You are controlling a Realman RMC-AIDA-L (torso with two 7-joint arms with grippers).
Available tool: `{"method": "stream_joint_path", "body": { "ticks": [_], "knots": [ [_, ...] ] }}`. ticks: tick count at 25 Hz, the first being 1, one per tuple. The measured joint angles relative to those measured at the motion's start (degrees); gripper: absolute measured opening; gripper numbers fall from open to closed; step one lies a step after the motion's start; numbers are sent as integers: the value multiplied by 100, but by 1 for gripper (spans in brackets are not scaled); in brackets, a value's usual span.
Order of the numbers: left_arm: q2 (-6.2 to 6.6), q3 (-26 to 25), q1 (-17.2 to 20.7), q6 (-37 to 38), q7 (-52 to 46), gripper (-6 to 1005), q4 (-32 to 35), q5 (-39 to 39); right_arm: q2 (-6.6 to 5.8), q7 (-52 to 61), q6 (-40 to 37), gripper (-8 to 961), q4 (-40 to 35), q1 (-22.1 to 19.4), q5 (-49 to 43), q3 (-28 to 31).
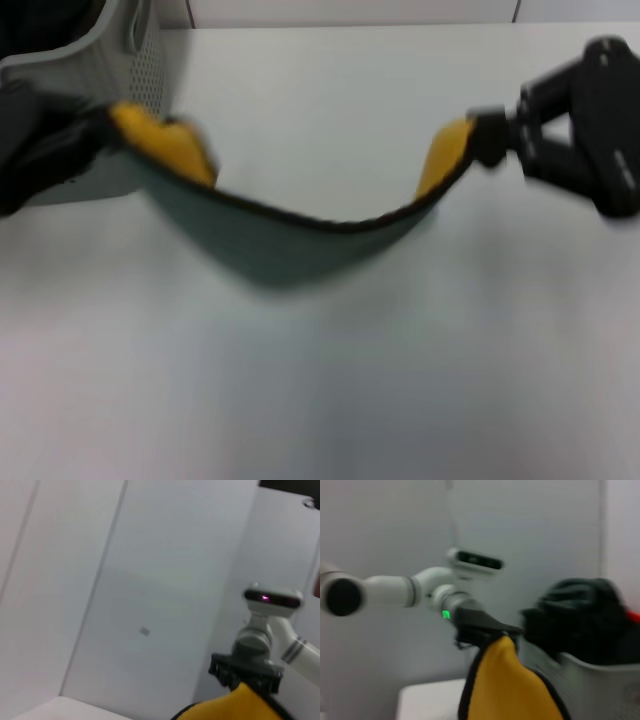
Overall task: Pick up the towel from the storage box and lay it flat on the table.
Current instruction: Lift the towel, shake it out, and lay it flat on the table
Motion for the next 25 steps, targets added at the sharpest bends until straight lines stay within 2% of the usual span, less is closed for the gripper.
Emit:
{"method": "stream_joint_path", "body": {
  "ticks": [2, 4, 5, 7, 9, 10, 12, 14, 16, 19, 25],
  "knots": [
    [154, 250, 269, 122, 32, 12, 106, -358, 1, 183, -118, 15, -540, -265, 307, -56],
    [338, 815, 577, 126, 43, 12, 319, -913, 1, 277, -112, 15, -804, -357, 429, 18],
    [388, 1025, 640, 116, 18, 13, 400, -1025, 3, 314, -94, 15, -811, -363, 424, 64],
    [410, 1168, 662, 89, -93, 13, 463, -982, -3, 343, -72, 15, -457, -227, 330, 45],
    [328, 941, 557, 31, -228, 13, 341, -555, -22, 258, -55, 16, 549, 159, 106, -158],
    [279, 797, 493, -26, -262, 13, 251, -310, -35, 163, -26, 16, 1278, 416, -34, -294],
    [133, 331, 278, -346, -339, 13, -3, 609, -35, 32, 94, 16, 2130, 697, -190, -408],
    [-16, 33, 119, -827, -439, 14, -90, 1435, -43, -160, 394, 16, 3350, 1098, -412, -485],
    [-177, -181, -64, -1459, -610, 14, -118, 2250, -62, -314, 705, 16, 4176, 1377, -564, -482],
    [-291, -257, -285, -2109, -815, 14, -171, 2939, -77, -456, 1134, 16, 4726, 1610, -763, -470],
    [-371, -242, -613, -2768, -1019, 15, -342, 3371, -109, -593, 1925, 16, 4734, 1642, -1016, -464]
  ]
}}
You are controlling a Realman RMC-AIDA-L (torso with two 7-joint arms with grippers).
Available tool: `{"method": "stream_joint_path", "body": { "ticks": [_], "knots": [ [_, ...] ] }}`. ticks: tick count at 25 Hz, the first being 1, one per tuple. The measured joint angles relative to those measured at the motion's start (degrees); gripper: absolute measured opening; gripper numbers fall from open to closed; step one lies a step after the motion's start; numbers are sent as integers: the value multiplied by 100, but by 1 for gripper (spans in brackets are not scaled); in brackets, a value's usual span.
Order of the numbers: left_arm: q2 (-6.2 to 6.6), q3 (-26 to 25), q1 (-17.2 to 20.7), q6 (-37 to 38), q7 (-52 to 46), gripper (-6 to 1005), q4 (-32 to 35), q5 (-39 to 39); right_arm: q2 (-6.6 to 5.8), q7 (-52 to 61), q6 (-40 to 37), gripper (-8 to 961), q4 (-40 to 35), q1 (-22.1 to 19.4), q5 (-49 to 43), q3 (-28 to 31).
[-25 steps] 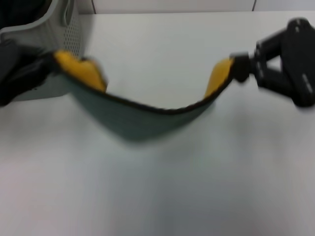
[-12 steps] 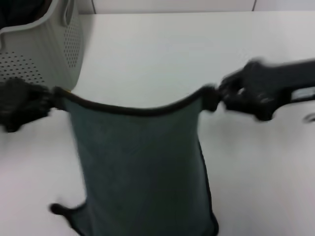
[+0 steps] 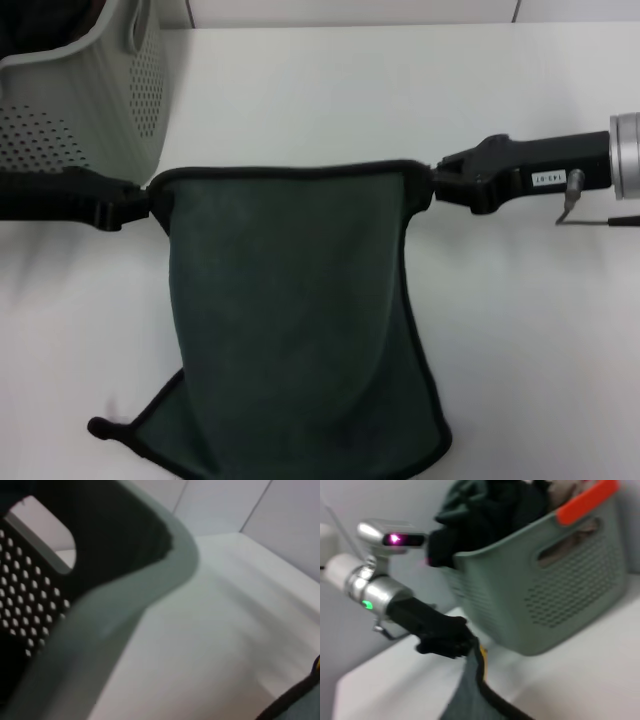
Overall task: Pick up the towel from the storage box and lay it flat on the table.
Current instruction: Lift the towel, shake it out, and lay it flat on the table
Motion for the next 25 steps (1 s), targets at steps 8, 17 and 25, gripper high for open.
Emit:
{"method": "stream_joint_path", "body": {
  "ticks": [8, 17, 25],
  "knots": [
    [-80, -19, -154, -369, 5, 15, -60, 108, -7, -13, 1109, 17, -101, 307, -750, 2],
    [-177, -27, -173, -444, 46, 16, -54, 28, 29, -23, 1584, 17, -47, 652, -1177, -49],
    [-317, -30, -177, -889, 39, 17, -43, 19, 90, -25, 1710, 18, -19, 688, -1255, -208]
  ]
}}
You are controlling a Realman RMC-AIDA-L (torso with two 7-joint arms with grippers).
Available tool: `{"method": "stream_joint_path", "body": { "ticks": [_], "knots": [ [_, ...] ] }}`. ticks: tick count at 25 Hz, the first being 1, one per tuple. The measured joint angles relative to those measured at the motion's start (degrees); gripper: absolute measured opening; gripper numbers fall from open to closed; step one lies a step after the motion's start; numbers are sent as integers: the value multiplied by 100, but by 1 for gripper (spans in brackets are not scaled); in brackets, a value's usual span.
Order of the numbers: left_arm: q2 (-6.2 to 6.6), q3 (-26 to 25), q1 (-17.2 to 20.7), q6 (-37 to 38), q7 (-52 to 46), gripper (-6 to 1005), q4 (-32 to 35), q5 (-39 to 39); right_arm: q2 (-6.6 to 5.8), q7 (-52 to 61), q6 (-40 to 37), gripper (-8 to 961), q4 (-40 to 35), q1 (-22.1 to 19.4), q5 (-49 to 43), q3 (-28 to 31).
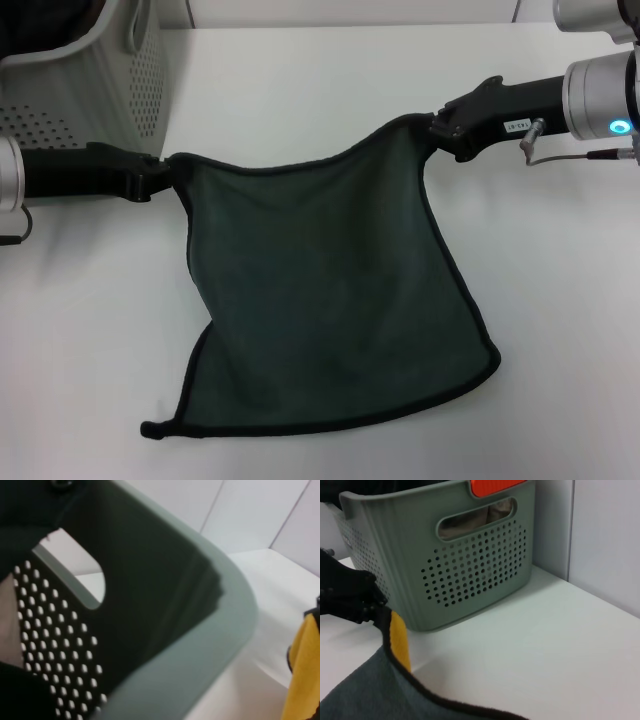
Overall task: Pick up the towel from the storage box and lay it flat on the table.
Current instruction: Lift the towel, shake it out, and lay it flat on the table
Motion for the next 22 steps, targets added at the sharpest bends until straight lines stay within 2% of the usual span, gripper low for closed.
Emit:
{"method": "stream_joint_path", "body": {
  "ticks": [5, 12, 13, 17, 22],
  "knots": [
    [11, 0, 51, -11, -56, 18, 50, 0, 4, 29, -7, 18, -76, -149, 43, -9],
    [93, 0, 136, 527, -271, 18, 291, -11, 12, 15, -2, 19, -212, -461, 234, -10],
    [33, 2, 266, 564, -334, 18, 544, -40, 13, 3, 3, 19, -255, -514, 268, -11],
    [-50, 2, 380, 473, -337, 19, 769, -124, 21, -27, 52, 19, -373, -618, 349, -11],
    [-125, 47, 269, 251, -266, 19, 792, -47, 19, -29, 153, 19, -435, -606, 350, -26]
  ]
}}
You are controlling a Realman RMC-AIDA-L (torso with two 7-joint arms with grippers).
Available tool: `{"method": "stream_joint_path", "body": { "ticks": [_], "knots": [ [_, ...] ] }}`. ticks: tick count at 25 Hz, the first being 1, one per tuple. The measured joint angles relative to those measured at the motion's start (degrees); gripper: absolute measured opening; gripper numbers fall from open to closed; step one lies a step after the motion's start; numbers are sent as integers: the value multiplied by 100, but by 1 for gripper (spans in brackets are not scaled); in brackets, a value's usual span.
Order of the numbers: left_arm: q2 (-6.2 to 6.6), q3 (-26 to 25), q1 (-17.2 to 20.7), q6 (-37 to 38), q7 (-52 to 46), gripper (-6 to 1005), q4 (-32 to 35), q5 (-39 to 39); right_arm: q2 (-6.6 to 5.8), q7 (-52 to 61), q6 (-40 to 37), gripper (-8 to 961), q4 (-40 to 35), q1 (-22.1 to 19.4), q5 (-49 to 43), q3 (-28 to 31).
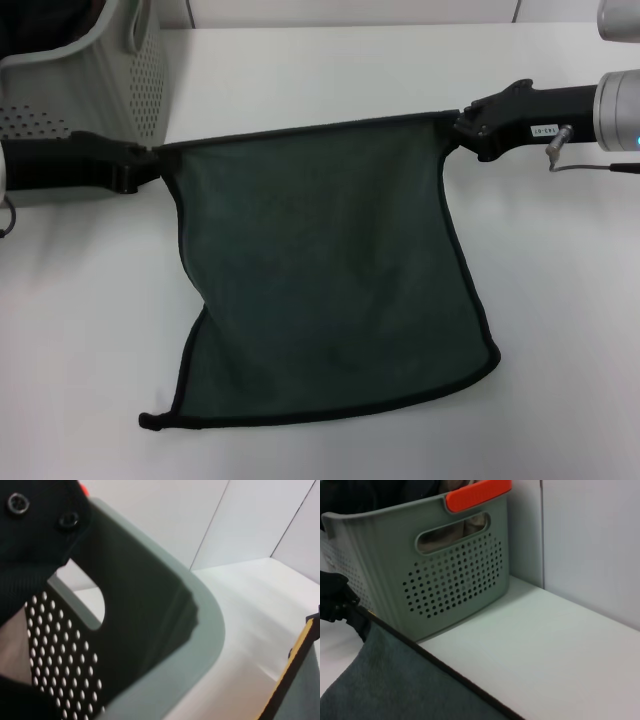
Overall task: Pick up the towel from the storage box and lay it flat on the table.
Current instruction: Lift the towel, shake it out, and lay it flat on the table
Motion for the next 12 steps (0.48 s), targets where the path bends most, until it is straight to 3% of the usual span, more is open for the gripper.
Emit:
{"method": "stream_joint_path", "body": {
  "ticks": [12],
  "knots": [
    [-69, 33, -174, -254, 121, 27, -43, 60, 0, -6, 235, 20, 17, 33, 21, -218]
  ]
}}
